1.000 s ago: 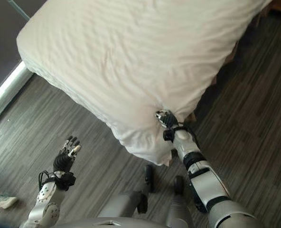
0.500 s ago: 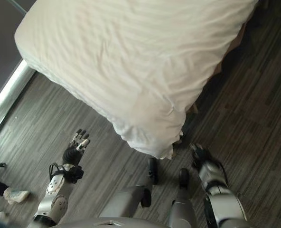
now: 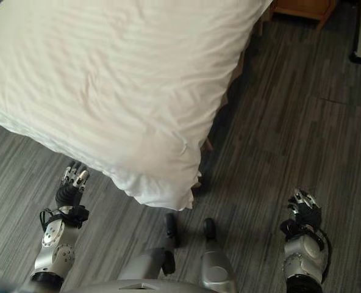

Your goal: Making the bed.

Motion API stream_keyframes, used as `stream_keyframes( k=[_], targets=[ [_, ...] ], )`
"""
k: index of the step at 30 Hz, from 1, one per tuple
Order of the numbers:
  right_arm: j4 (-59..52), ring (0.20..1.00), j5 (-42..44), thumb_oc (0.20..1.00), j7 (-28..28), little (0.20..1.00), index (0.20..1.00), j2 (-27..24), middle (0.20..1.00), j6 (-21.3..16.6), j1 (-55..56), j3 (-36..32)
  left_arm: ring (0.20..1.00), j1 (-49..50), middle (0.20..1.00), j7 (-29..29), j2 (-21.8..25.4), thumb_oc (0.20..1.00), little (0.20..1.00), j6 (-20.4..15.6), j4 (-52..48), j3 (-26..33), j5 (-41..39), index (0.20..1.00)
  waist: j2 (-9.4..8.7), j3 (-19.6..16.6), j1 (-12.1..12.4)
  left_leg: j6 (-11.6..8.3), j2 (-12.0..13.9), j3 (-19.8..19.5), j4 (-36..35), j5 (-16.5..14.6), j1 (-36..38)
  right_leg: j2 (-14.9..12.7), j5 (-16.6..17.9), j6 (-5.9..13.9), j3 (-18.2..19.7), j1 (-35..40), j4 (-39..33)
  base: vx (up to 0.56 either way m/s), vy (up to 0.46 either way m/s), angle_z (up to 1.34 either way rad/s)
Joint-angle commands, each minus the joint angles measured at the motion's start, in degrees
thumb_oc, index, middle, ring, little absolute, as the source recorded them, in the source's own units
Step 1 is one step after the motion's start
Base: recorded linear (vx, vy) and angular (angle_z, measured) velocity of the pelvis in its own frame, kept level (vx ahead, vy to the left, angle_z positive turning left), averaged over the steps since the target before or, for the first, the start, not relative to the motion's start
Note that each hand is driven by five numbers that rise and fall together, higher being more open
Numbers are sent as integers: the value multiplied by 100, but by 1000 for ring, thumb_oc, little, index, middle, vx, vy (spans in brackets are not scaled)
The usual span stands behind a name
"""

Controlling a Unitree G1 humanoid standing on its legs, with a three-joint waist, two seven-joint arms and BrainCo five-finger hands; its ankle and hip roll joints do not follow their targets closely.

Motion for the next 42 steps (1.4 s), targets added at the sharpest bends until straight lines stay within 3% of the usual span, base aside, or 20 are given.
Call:
stream_keyframes(
  k=[1, 2, 5, 7, 9, 10, 13, 14, 15, 18, 19, 20, 21, 22, 24, 25, 26, 29, 34, 42],
  targets=[
    [-110, 1000, -619, 1000, -375, 1000, 1000, 183, 1000, -531, 180, -90, 1000, -120, 1000, 290, 148, 1000, 1000, -382, 405, 124, 415, 1000, -162, -456, -203, 142, -173, 264, 77, -917, 687, 42, 116, 252, 327, -206, 187, -72, 63, -13],
    [-114, 1000, -622, 1000, -378, 1000, 1000, 187, 1000, -529, 182, -90, 1000, -120, 1000, 290, 149, 1000, 1000, -382, 405, 124, 416, 1000, -165, -456, -191, 141, -172, 275, 77, -919, 689, 44, 120, 252, 338, -206, 184, -201, 53, -44],
    [-842, 1000, -907, 1000, -383, 1000, 1000, 447, 1000, -593, 338, 45, 1000, -161, 1000, 344, 365, 1000, 1000, -396, 385, 164, 685, 1000, -260, -379, -277, 162, -36, 713, 77, -849, 592, 189, 430, 416, 959, -593, 372, -242, -1, -81],
    [-1185, 1000, -926, 1000, -464, 1000, 1000, 547, 1000, -630, 183, 317, 1000, -307, 1000, 469, 560, 1000, 1000, -462, 238, 167, 685, 1000, -197, -234, -202, 180, 163, 866, 77, -763, 559, -47, -278, 203, 289, -618, 1139, -254, -63, -86],
    [-1206, 1000, -916, 1000, -535, 1000, 1000, 558, 1000, -659, 115, 354, 1000, -314, 1000, 489, 566, 1000, 1000, -488, 109, 257, 614, 1000, -159, -224, -183, 192, 195, 883, 77, -746, 536, -262, -433, 134, 38, -496, 1551, -162, -109, -64],
    [-1240, 1000, -1015, 1000, -564, 1000, 1000, 494, 1000, -601, -5, 502, 1000, -305, 1000, 486, 525, 1000, 1000, -561, 73, 323, 420, 1000, -149, -312, -105, 166, 234, 976, 77, -723, 539, -634, -389, 93, -204, -159, 1731, -207, -249, -58],
    [-1337, 1000, -1183, 1000, -643, 1000, 1000, 416, 1000, -536, -196, 727, 1000, -26, 1000, 490, 488, 1000, 1000, -599, -33, 469, 248, 1000, -271, -536, 202, -4, 371, 1220, 78, -610, 570, -1124, -147, 240, -867, 327, 1592, -143, -342, -70],
    [-1339, 1000, -1184, 1000, -646, 1000, 1000, 418, 1000, -536, -192, 733, 1000, -17, 1000, 490, 490, 1000, 1000, -598, -39, 473, 248, 1000, -274, -533, 199, -4, 374, 1228, 78, -604, 576, -1119, -133, 233, -873, 346, 1564, -243, -610, -55],
    [-1466, 1000, -1074, 1000, -550, 1000, 1000, 410, 1000, -544, -244, 848, 1000, 155, 1000, 528, 492, 1000, 1000, -608, -71, 580, 233, 1000, -422, -588, 328, -235, 591, 1467, 102, -440, 462, -996, -521, 325, -1228, 533, 1034, -323, -723, -39],
    [-1578, 1000, -1088, 1000, -341, 1000, 1000, 272, 1000, -515, 14, 1055, 1000, 183, 1000, 546, 350, 1000, 1000, -643, 110, 722, 21, 1000, -545, -522, 310, -669, 1112, 1644, 158, 73, 385, -535, -921, 40, -1058, 549, 651, -351, -903, -63],
    [-1665, 1000, -1188, 1000, -313, 1000, 1000, 184, 1000, -482, 136, 1049, 1000, 173, 1000, 505, 275, 1000, 1000, -633, 230, 760, -79, 1000, -574, -455, 262, -682, 1243, 1688, 220, 113, 441, -425, -976, -28, -1057, 594, 625, -334, -903, -17],
    [-1584, 1000, -1496, 1000, -365, 1000, 1000, -146, 1000, -422, 156, 1040, 1000, 232, 1000, 404, 35, 1000, 1000, -605, 374, 623, -136, 1000, -659, -266, 386, -484, 1092, 752, 937, 25, 306, -306, -935, -139, -849, 614, 540, -281, -662, -29],
    [-1509, 1000, -1493, 1000, -376, 1000, 1000, -233, 1000, -395, 60, 1017, 1000, 317, 1000, 392, -67, 1000, 1000, -585, 329, 565, -93, 1000, -702, -224, 476, -377, 852, 200, 1232, -221, 260, -286, -869, -124, -694, 621, 480, -247, -564, -87],
    [-1366, 1000, -1277, 1000, -344, 1000, 1000, -190, 1000, -413, -55, 1001, 1000, 467, 1000, 309, -124, 1000, 1000, -571, 180, 481, -70, 1000, -750, -221, 671, -220, 362, -415, 1775, -709, 167, -216, -717, -53, -360, 576, 430, -111, -286, -129],
    [-1379, 1000, -1100, 1000, -207, 1000, 1000, -142, 1000, -414, 8, 982, 1000, 500, 1000, 229, -90, 1000, 1000, -556, 16, 488, -60, 1000, -734, -359, 774, -37, -74, -691, 1821, -1073, 147, -76, -635, -25, -67, 525, 373, -29, -177, -212],
    [-1379, 1000, -1100, 1000, -207, 1000, 1000, -142, 1000, -414, 8, 981, 1000, 500, 1000, 229, -90, 1000, 1000, -556, 16, 487, -60, 1000, -733, -355, 777, -37, -74, -689, 1820, -1075, 152, -75, -636, -25, -65, 529, 373, -15, -137, -209],
    [-1361, 1000, -1197, 1000, -233, 1000, 1000, -145, 1000, -380, 56, 959, 1000, 409, 1000, 231, -73, 1000, 1000, -511, -91, 425, 5, 1000, -676, -519, 794, 98, -405, -897, 1460, -1104, 199, 65, -551, -14, 53, 491, 289, -34, -116, -161],
    [-1258, 1000, -1358, 1000, -447, 1000, 1000, -38, 1000, -399, -5, 834, 1000, 182, 1000, 342, -10, 1000, 1000, -506, -94, 314, 320, 1000, -595, -709, 701, 160, -638, -924, 779, -799, 302, 211, -424, 29, 19, 440, 175, -59, -64, -69],
    [-1308, 1000, -1306, 1000, -408, 1000, 1000, 286, 1000, -398, 27, 1067, 1000, 20, 1000, 422, 16, 1000, 1000, -507, -266, 205, 411, 1000, -571, -802, 523, 194, -573, -790, 446, -725, 547, 346, -401, 24, 134, 432, 121, -21, 21, -18],
    [-1434, 1000, -1300, 1000, -184, 1000, 1000, 377, 1000, -331, 110, 1108, 1000, 235, 1000, 295, 11, 1000, 1000, -487, -666, 323, 486, 1000, -568, -885, 531, 257, -595, -838, 298, -753, 882, 352, -576, -53, 176, 536, 398, 18, 33, 44]
  ],
)
